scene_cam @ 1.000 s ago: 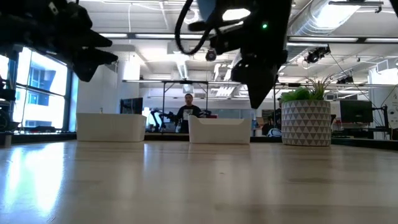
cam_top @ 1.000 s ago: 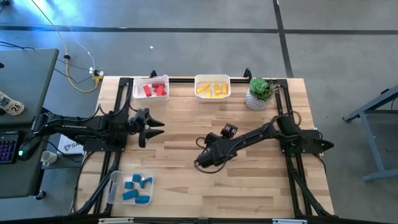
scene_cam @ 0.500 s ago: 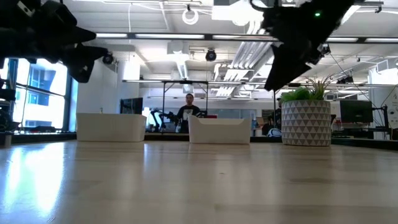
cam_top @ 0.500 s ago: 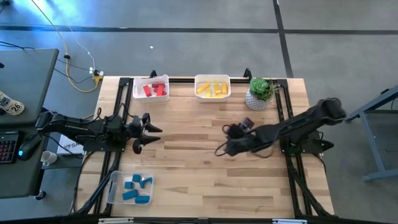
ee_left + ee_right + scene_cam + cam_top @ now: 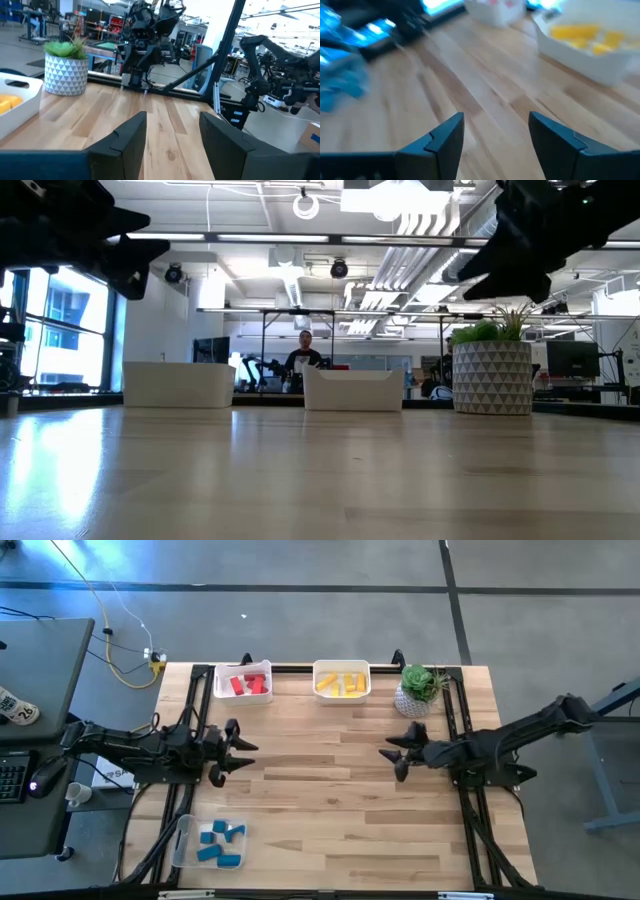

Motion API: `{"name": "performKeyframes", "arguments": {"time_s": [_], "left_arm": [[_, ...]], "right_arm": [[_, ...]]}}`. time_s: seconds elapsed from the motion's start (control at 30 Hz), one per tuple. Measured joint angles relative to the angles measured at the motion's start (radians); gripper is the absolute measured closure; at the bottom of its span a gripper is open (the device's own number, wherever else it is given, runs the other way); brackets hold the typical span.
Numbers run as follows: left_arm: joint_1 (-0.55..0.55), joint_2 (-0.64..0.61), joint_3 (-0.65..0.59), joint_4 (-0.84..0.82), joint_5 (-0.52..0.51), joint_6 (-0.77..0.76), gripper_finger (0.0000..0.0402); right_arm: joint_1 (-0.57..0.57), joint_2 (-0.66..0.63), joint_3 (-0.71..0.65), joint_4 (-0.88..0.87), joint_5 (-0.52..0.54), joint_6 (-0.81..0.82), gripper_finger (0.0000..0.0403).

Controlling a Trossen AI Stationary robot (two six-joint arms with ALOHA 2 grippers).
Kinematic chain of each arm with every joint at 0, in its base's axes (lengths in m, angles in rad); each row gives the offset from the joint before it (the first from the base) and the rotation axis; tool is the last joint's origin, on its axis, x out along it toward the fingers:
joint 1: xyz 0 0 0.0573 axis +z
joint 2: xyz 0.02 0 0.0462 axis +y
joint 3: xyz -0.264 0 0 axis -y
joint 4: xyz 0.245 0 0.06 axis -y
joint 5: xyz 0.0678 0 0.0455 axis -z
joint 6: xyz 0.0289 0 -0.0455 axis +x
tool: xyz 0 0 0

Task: Sort & place blocks by color
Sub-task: Return to Home Position

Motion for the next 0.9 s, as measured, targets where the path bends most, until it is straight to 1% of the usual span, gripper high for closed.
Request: {"name": "performKeyframes", "arguments": {"time_s": [0.13,0.23,0.37,0.43,0.53,0.67,0.8,0.9], "left_arm": [[0.000,-0.013,0.000,0.000,0.000,0.024,0.0232],[0.000,-0.023,0.000,0.000,0.000,0.027,0.0232],[0.000,-0.038,0.000,0.000,0.000,0.084,0.0232],[0.000,-0.048,0.000,0.000,0.000,0.112,0.0232],[0.000,-0.071,0.000,0.000,0.000,0.118,0.0232],[0.000,-0.103,0.001,0.000,0.000,0.112,0.0232],[0.000,-0.128,0.001,0.000,0.000,0.112,0.0232],[0.000,-0.137,0.001,-0.003,0.000,0.111,0.0232]], "right_arm": [[0.002,-0.112,-0.079,0.153,-0.032,-0.130,0.0197],[0.002,-0.184,-0.114,0.207,-0.053,-0.209,0.0197],[0.002,-0.253,-0.130,0.206,-0.064,-0.251,0.0197],[0.002,-0.277,-0.130,0.208,-0.087,-0.279,0.0197],[0.002,-0.309,-0.130,0.208,-0.116,-0.322,0.0197],[0.002,-0.357,-0.130,0.196,-0.121,-0.364,0.0197],[0.002,-0.409,-0.130,0.149,-0.121,-0.370,0.0197],[0.002,-0.432,-0.131,0.114,-0.133,-0.342,0.0197]]}}
